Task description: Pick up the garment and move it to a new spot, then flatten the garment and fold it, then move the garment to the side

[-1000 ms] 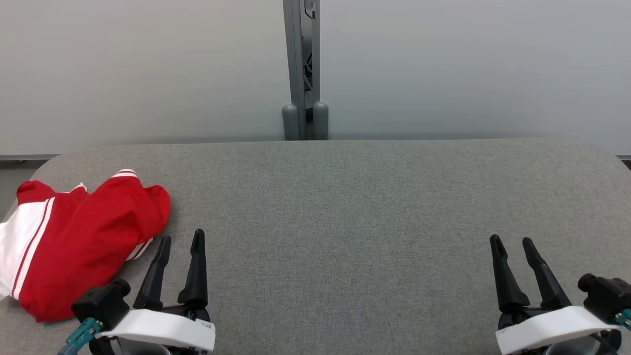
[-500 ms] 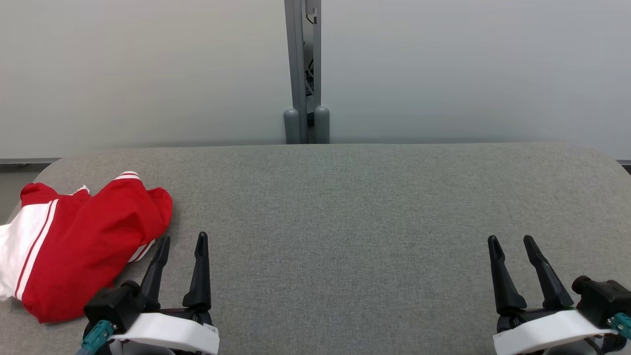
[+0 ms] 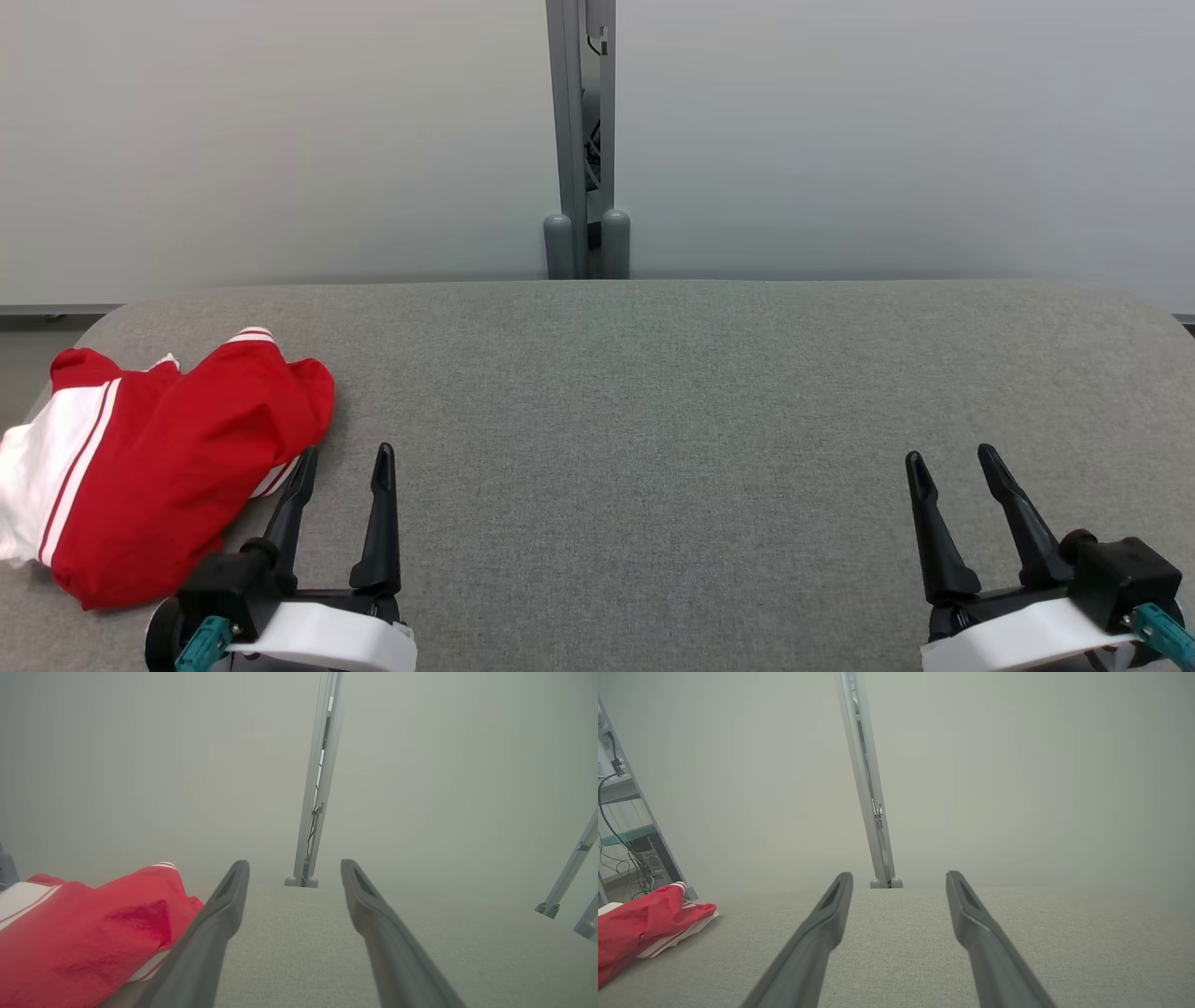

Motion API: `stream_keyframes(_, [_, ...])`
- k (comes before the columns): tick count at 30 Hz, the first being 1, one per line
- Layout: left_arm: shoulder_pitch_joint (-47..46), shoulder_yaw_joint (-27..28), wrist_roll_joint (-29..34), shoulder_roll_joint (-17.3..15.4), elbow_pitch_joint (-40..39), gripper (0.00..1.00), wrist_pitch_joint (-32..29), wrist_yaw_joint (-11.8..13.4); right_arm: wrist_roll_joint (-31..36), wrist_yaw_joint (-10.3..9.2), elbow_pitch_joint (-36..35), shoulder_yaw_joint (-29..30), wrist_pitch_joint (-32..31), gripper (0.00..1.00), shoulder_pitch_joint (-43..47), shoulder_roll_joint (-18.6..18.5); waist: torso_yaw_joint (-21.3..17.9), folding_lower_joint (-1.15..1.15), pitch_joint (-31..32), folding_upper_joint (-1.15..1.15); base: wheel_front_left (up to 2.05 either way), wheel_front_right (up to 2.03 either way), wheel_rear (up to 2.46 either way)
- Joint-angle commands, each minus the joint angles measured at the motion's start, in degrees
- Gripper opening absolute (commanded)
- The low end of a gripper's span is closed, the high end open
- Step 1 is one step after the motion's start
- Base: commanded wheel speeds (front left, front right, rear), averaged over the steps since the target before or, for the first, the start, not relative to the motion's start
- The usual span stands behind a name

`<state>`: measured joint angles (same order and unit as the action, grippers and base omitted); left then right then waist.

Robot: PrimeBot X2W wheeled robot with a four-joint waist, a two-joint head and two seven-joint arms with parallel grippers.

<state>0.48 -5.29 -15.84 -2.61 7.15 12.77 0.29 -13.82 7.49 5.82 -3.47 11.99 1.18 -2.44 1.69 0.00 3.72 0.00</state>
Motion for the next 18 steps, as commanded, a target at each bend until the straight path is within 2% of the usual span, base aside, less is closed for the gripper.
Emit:
stream_keyframes(1, [0.22, 0.21, 1.52, -0.33, -0.58, 1.0, 0.48, 0.29, 1.21, 0.0, -0.58, -0.08, 0.74, 1.0, 0.24, -0.51, 0.02, 0.0, 0.15, 0.0, 0.0, 0.0, 0.0])
stream_keyframes(18, [1.57, 0.45, 6.9, -0.4, 0.82, 1.0, 2.09, 0.98, 6.75, 0.0, -0.06, -0.51, 2.88, 1.0, 1.5, -0.64, 0.2, 0.0, 1.28, 0.0, 0.0, 0.0, 0.0])
